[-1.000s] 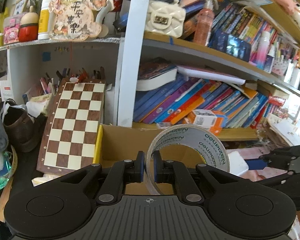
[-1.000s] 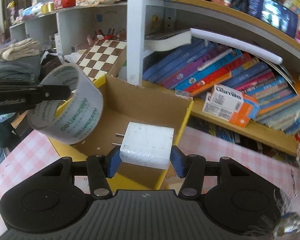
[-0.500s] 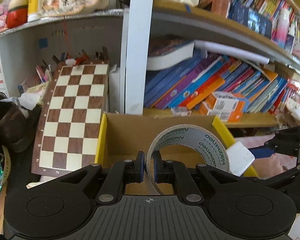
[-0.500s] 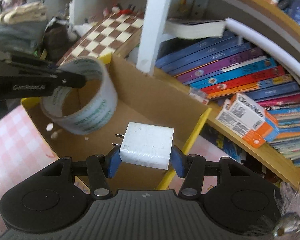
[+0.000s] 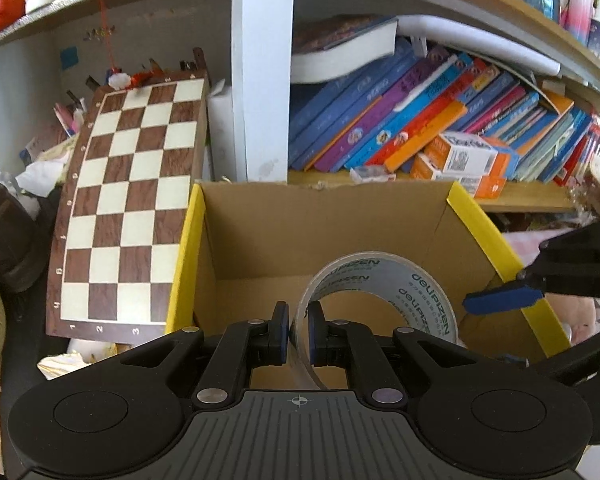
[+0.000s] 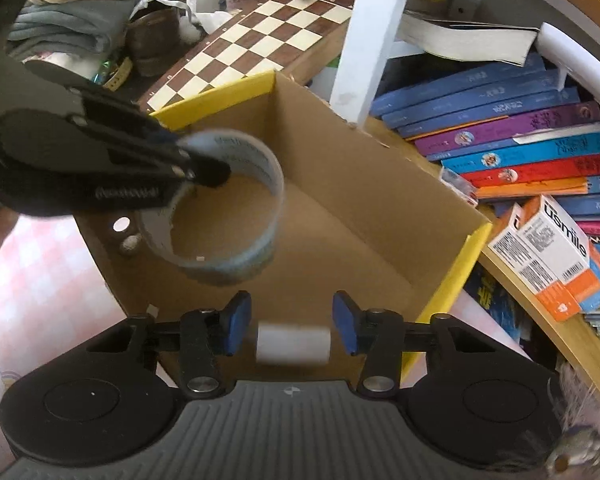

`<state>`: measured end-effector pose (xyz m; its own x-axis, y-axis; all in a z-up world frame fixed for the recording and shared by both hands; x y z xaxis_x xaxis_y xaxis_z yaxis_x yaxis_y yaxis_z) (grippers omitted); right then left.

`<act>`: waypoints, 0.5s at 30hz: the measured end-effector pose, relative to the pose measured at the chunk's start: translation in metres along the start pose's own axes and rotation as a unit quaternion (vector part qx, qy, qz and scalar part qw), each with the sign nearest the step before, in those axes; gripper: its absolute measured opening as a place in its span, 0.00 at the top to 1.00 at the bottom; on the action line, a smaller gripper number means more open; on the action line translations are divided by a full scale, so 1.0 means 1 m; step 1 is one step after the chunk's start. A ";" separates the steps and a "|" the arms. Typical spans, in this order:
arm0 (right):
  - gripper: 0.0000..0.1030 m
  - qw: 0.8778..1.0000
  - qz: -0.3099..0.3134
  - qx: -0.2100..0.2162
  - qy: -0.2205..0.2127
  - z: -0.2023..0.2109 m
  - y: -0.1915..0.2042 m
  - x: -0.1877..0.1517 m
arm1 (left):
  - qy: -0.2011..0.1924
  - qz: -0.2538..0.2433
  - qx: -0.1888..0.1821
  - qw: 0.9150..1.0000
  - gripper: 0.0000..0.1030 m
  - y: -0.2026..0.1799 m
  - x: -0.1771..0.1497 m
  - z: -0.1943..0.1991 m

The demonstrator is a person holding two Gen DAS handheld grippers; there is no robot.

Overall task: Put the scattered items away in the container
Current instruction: 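Lower the tape roll into the box and open the left tool while the right tool releases the charger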

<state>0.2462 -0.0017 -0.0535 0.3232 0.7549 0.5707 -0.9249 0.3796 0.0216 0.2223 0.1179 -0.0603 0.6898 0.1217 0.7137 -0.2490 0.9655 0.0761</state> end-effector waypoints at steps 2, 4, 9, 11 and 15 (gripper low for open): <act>0.64 1.000 -0.003 0.002 -0.001 -0.001 -0.001 0.002 | 0.003 -0.002 0.000 1.000 0.91 0.000 -0.001 -0.001; 0.64 1.000 -0.007 0.004 -0.001 -0.002 -0.003 0.004 | 0.005 -0.003 0.000 1.000 0.91 0.000 -0.002 -0.003; 0.64 1.000 -0.013 0.003 -0.002 -0.002 -0.006 0.003 | 0.016 -0.009 0.003 1.000 0.91 0.000 -0.005 -0.007; 0.64 1.000 -0.016 0.003 -0.001 -0.001 -0.007 0.001 | 0.022 -0.012 0.005 1.000 0.91 0.000 -0.007 -0.009; 0.64 1.000 -0.021 0.002 0.001 -0.002 -0.008 -0.001 | 0.033 -0.018 0.005 0.999 0.87 -0.002 -0.011 -0.013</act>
<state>0.2538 -0.0049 -0.0560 0.3613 0.7392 0.5683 -0.9116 0.4081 0.0487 0.2239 0.1177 -0.0771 0.7420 0.1022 0.6626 -0.2292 0.9674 0.1075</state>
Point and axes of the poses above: each gripper's, at about its wrist camera, not at the fingertips, and z roughly against the way its jaws point, y to its left, x to its top, the point moved 5 cm from there along -z, roughly the way its jaws point, and after that the axes turned 10 degrees about x, right-handed, at the moved point
